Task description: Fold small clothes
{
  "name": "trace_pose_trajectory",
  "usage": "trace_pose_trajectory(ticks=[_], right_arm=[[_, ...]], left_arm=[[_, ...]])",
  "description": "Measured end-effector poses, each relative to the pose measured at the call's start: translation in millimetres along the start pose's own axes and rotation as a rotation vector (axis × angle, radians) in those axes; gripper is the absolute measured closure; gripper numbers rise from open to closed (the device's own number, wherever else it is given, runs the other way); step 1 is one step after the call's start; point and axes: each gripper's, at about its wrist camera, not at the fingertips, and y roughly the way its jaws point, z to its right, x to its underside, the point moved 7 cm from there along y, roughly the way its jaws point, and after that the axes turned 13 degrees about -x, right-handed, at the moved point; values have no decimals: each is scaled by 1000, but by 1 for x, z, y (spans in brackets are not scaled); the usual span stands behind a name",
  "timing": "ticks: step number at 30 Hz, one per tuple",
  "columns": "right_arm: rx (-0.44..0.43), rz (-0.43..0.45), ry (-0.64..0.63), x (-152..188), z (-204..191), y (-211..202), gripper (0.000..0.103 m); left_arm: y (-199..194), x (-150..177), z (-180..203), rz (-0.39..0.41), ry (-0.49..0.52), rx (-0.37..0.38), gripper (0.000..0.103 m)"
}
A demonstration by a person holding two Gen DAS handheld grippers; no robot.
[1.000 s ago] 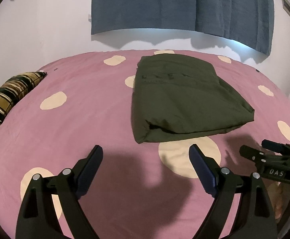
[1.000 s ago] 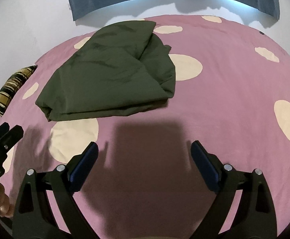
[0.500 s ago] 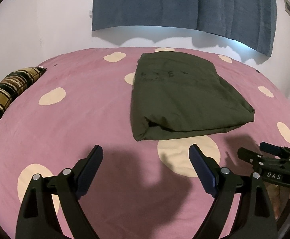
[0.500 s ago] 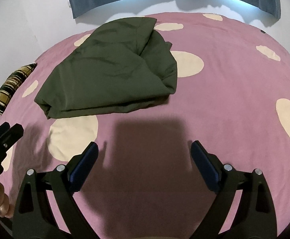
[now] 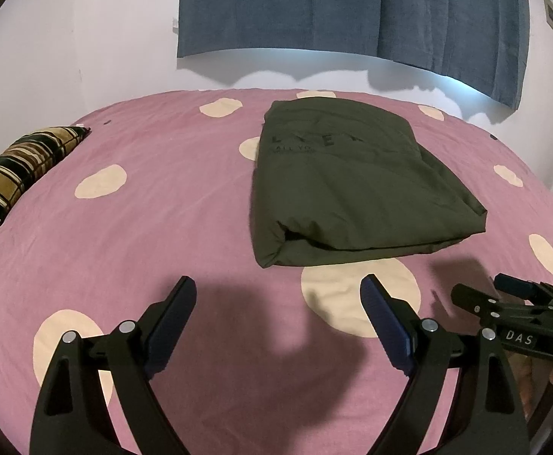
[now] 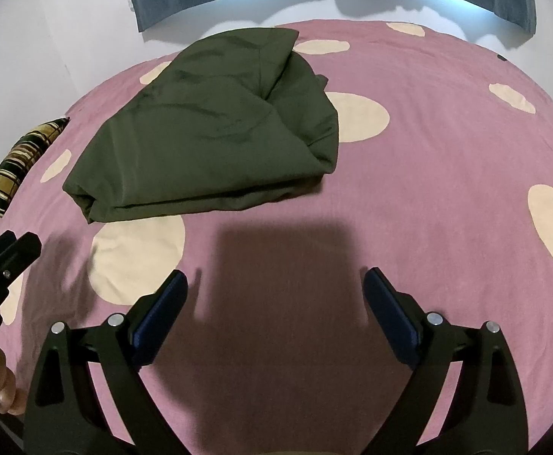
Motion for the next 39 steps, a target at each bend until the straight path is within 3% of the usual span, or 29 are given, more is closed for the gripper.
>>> trace_pose_trajectory(ticks=[24, 29, 31, 36, 39], right_arm=[[-2, -15, -5, -1, 7, 1, 9], [5, -18, -6, -1, 8, 2, 9], [0, -14, -7, -1, 8, 1, 9], [-48, 35, 11, -12, 7, -19, 9], [-69, 119, 10, -38, 18, -47, 7]], left_arm=[[1, 4, 5, -18, 2, 20, 16], [-14, -2, -3, 100, -27, -37, 16], [-17, -6, -3, 110, -14, -40, 16], [-10, -23, -25, 10, -98, 47, 16], [5, -47, -58, 3, -177, 10, 16]])
